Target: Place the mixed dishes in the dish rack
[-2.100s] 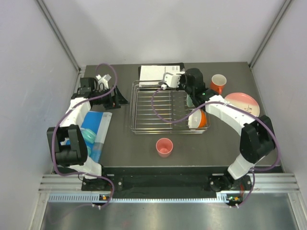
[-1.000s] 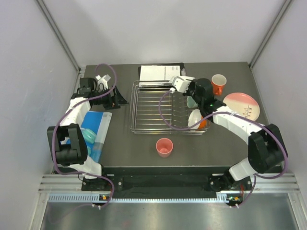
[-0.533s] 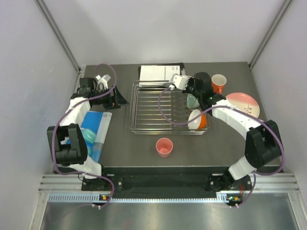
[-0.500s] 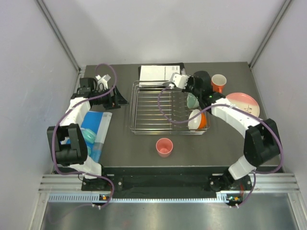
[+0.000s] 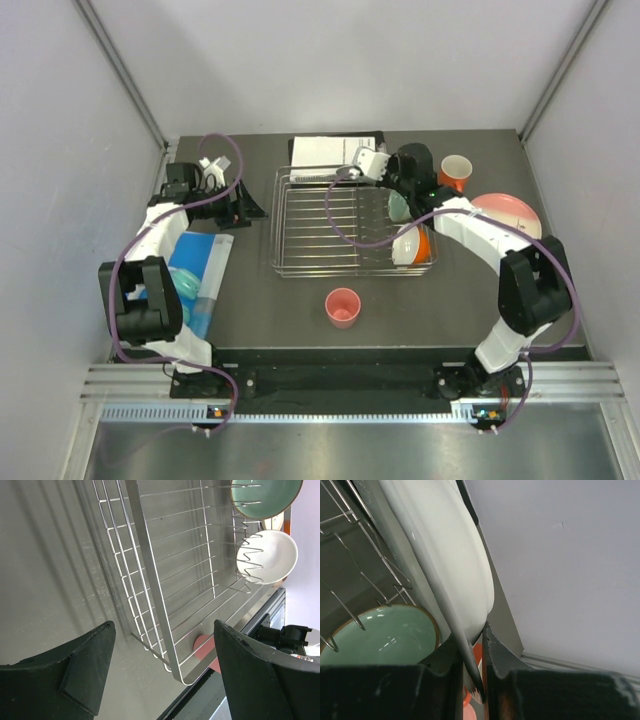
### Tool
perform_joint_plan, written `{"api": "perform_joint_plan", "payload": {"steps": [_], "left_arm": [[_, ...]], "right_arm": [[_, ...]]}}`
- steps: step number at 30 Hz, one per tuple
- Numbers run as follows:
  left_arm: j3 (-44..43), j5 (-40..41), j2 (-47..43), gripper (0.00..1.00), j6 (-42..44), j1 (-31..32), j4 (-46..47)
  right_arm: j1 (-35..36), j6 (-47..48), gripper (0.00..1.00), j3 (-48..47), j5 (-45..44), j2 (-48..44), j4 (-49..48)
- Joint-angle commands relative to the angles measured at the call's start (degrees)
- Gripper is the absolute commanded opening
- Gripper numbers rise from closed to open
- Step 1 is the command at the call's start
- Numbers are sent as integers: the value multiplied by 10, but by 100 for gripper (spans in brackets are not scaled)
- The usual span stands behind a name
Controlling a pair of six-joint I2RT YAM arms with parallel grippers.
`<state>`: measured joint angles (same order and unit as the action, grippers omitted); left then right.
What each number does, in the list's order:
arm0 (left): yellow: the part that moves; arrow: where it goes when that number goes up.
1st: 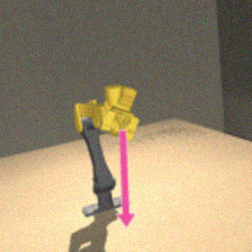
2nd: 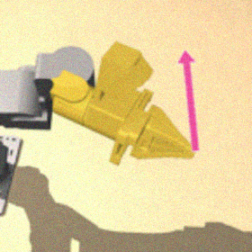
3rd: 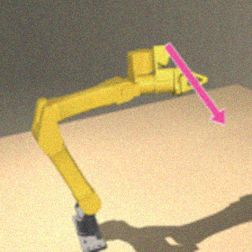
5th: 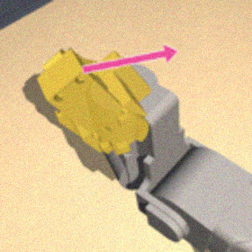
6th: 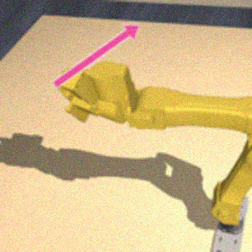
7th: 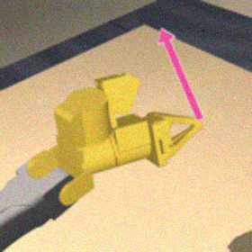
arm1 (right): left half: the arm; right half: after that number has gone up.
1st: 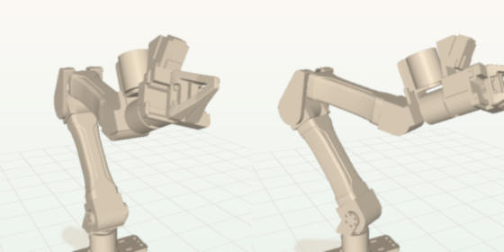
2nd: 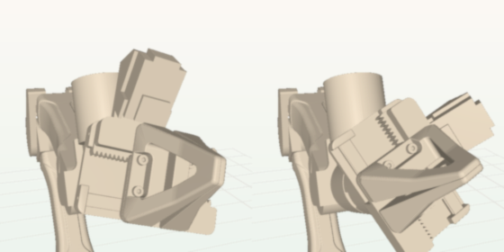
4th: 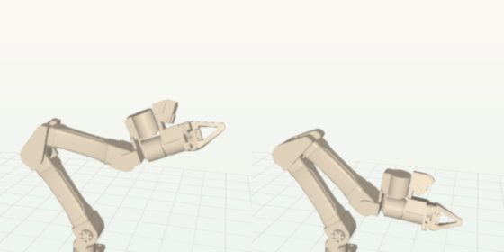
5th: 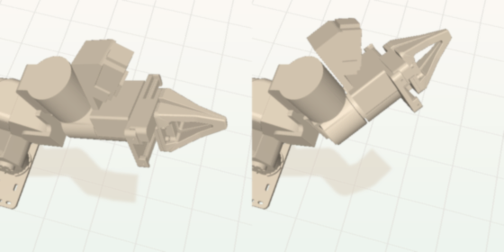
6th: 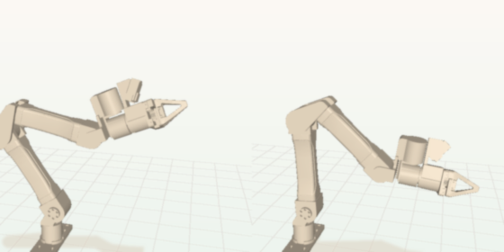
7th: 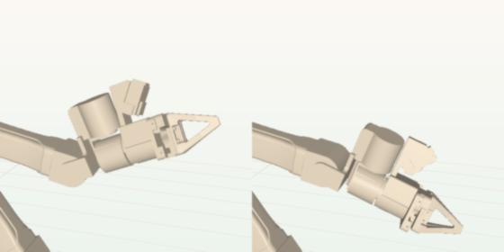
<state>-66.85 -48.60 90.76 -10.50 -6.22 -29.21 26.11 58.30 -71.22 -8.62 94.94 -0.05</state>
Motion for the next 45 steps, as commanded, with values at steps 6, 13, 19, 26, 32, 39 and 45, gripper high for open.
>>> {"api": "perform_joint_plan", "payload": {"steps": [6,13,19,26,32,39,45], "left_arm": [[-15,-16,3,83,7,-4,4],[-13,-16,2,83,9,-5,4],[-10,-17,0,83,8,-5,6],[-7,-18,1,83,8,-5,8],[-10,-17,-1,83,14,-6,3],[-18,-5,-3,83,31,-5,-14],[-38,3,-8,83,42,-6,-30]], "right_arm": [[4,-32,9,49,-47,-15,-72],[11,-34,28,52,-62,-26,-89],[17,-31,39,45,-68,-37,-100],[46,-21,56,19,-78,-33,-110],[77,-16,65,13,-80,-55,-100],[97,-102,100,25,-70,-169,-47],[23,-370,100,78,-87,-290,-6]]}}
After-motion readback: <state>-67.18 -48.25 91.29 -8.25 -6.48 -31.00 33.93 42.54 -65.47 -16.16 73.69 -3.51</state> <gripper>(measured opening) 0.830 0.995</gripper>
